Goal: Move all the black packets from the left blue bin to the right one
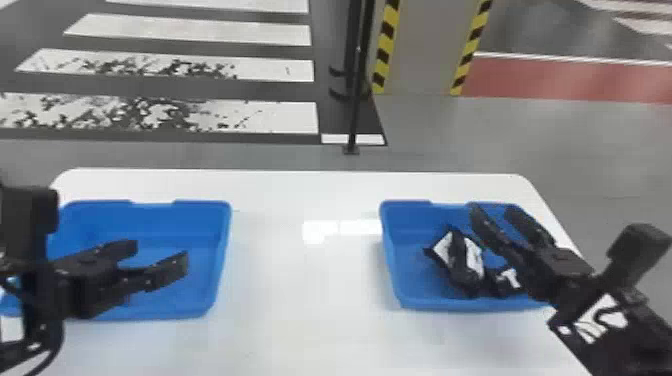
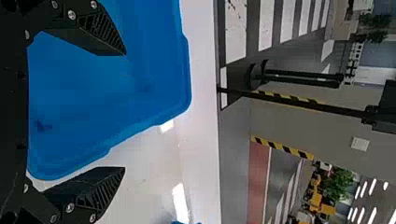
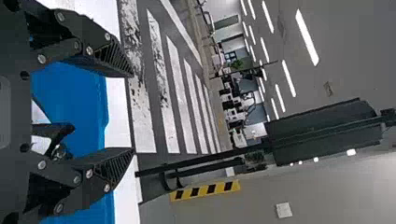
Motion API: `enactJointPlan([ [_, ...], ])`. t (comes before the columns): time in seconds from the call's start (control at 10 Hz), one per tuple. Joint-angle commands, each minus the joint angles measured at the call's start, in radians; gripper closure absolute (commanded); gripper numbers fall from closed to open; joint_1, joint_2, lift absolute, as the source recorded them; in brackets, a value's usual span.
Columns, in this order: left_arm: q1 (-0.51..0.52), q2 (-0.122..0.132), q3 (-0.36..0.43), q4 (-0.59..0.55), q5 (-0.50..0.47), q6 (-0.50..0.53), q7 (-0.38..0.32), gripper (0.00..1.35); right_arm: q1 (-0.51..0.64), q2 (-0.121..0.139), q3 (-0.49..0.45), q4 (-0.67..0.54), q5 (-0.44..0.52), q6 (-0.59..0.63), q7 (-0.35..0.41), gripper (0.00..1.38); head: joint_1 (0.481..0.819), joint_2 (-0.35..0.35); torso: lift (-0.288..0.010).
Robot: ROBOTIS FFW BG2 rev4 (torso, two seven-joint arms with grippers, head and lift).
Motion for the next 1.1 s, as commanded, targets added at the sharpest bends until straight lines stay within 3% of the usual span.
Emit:
enactJointPlan([
  [0.0,-0.003,0.001,0.039,0.000,-0.061,0.042,0.000,0.17,0.122,0.034,0.024,-0.108,0.063,-0.109,-0.025,0.16,0.695,-0.064,-0.140],
  [0.3,-0.044,0.009,0.097,0.012,-0.207,0.138,0.000,0.17,0.288,0.086,0.058,-0.240,0.069,-0.161,-0.039,0.16,0.695,0.039,-0.140],
  [0.6,-0.145,0.040,0.077,0.110,-0.282,0.300,-0.002,0.18,0.347,0.085,0.103,-0.277,0.027,-0.124,-0.031,0.16,0.695,0.191,-0.140],
  [0.8,-0.202,0.038,0.033,0.147,-0.372,0.403,-0.002,0.18,0.350,0.085,0.109,-0.270,0.003,-0.109,-0.027,0.16,0.695,0.222,-0.140],
  [1.0,-0.241,0.035,0.017,0.228,-0.384,0.405,0.000,0.18,0.345,0.085,0.115,-0.257,-0.017,-0.102,-0.027,0.16,0.695,0.239,-0.140],
])
